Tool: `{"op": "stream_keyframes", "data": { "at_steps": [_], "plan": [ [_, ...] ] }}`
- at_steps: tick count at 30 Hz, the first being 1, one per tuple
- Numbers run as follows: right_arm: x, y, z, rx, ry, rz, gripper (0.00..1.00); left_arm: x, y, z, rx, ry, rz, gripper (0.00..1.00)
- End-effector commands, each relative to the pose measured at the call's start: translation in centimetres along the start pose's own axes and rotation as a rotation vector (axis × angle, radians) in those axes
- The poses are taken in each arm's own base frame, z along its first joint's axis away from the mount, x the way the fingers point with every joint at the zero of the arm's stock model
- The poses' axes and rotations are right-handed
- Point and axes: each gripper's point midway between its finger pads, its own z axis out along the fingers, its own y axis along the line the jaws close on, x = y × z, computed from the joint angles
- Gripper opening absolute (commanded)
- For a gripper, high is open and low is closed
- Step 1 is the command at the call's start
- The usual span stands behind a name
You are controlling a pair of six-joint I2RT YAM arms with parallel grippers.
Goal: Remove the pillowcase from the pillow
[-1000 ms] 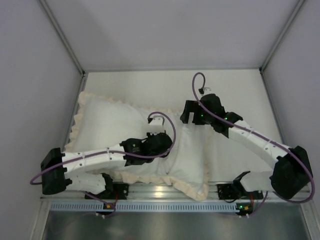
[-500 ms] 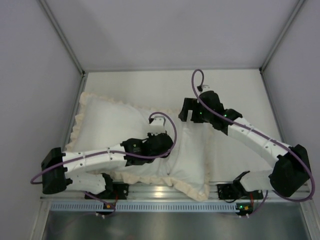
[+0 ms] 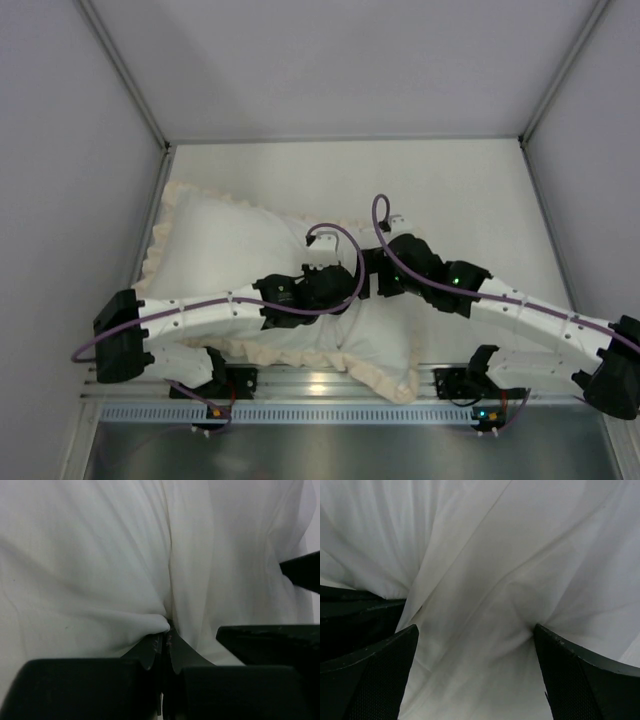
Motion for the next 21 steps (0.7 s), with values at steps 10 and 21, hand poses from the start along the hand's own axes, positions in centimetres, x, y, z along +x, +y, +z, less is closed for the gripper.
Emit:
{"op": "stream_keyframes", "data": {
  "at_steps": [10,21],
  "plan": [
    [6.1,-0.3,-1.8,0.069,0.052,0.018,0.72,2.8,-1.1,-0.3,0.060,0.103,0.041,0.00],
    [12.0,-2.8,-5.2,0.050,0.119,0.067,0.00,2.8,-0.3,0.7,0.007,0.090,0.013,0.00]
  ]
}}
